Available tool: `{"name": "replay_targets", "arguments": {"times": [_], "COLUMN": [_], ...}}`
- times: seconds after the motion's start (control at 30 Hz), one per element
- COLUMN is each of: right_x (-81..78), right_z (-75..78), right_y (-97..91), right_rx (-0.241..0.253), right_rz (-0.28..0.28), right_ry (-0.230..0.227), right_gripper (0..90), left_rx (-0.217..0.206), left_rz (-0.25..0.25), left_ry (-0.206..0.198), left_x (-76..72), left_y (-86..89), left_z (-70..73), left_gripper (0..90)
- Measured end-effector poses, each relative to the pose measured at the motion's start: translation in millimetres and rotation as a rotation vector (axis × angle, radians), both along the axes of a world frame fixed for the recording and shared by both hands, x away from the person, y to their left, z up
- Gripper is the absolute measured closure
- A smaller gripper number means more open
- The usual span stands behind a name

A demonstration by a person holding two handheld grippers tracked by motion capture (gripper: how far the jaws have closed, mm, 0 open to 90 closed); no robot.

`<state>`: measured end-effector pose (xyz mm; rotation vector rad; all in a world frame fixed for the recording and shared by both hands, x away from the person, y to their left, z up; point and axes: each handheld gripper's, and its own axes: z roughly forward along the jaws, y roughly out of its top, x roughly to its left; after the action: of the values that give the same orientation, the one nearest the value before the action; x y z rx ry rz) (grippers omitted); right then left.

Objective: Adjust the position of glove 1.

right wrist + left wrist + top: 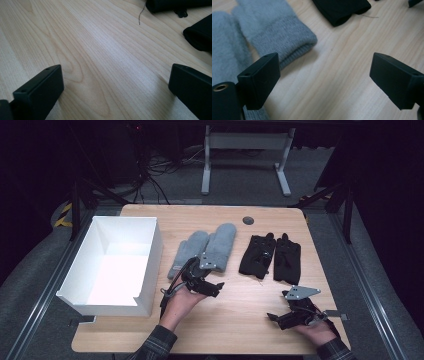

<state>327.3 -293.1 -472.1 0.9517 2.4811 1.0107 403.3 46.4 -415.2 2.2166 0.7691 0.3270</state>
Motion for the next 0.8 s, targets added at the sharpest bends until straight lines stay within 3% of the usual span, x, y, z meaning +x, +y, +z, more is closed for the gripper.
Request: {"name": "replay_targets", "arguments": {"times": [0.2,0.43,0.5,0.67,0.8], "right_x": [0.0,0.0,0.1,-0.2,-1.0], "right_z": [0.0,0.0,0.0,-0.1,-0.1], "right_y": [0.0,0.0,-0.1,-0.2,-0.6], "right_rx": [0.0,0.0,0.0,0.001,0.001], "right_rz": [0.0,0.0,0.0,-0.001,-0.003], "right_ry": [0.0,0.0,-0.001,-0.003,-0.003], "right_gripper": [0.1,0.1,0.1,0.3,0.3], "left_rx": [0.017,0.023,0.036,0.023,0.026], "left_rz": [0.048,0.066,0.068,0.078,0.073], "left_ry": [0.005,0.015,0.036,0.037,0.063], "left_x": [20.3,45.8,55.0,64.6,69.9], "left_y": [-5.3,-15.7,-19.0,-22.0,-25.5], "left_z": [3.2,1.4,-1.2,-4.1,-9.4], "left_gripper": [15.0,15.7,18.9,22.3,27.3]}}
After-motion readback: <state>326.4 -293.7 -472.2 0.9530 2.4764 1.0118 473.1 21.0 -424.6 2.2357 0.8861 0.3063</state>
